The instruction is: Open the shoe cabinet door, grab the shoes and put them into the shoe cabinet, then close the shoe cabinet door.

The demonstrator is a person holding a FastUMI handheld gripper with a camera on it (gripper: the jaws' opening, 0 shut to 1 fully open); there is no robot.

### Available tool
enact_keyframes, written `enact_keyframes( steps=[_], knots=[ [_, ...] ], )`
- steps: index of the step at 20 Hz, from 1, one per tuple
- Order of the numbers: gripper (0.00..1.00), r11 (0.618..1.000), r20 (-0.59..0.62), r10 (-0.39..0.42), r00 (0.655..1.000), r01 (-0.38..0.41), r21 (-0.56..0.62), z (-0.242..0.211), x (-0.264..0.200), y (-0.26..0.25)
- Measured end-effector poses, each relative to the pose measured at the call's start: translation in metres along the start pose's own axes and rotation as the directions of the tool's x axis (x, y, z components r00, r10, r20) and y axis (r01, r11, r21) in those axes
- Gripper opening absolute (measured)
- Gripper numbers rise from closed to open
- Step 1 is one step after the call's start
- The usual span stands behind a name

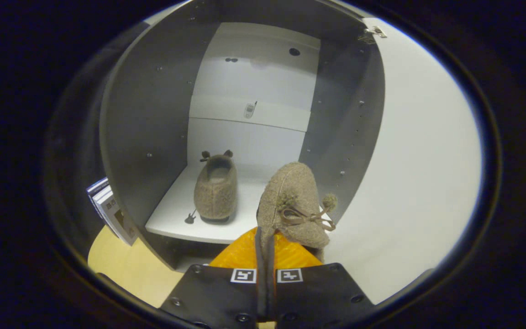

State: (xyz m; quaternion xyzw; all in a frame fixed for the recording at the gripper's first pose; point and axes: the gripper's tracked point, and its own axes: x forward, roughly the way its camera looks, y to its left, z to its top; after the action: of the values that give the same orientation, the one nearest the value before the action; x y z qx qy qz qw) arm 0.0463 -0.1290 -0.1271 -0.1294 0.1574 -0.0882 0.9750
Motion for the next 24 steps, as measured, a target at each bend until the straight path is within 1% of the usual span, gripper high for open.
enact_keyframes(
  steps=[5,10,12,17,24],
  knots=[
    [0.03,0.998,-0.026,0.024,0.999,-0.026,-0.057,0.022,0.043,0.004],
    [0.03,0.994,-0.037,0.061,0.997,-0.064,-0.089,0.044,0.086,0.005],
    [0.03,0.992,-0.040,0.063,0.997,-0.067,-0.104,0.049,0.104,0.004],
    [0.03,0.987,-0.092,0.089,0.992,-0.100,-0.122,0.048,0.143,0.008],
    [0.03,0.988,-0.122,0.128,0.984,-0.138,-0.074,0.038,0.180,0.018]
  ],
)
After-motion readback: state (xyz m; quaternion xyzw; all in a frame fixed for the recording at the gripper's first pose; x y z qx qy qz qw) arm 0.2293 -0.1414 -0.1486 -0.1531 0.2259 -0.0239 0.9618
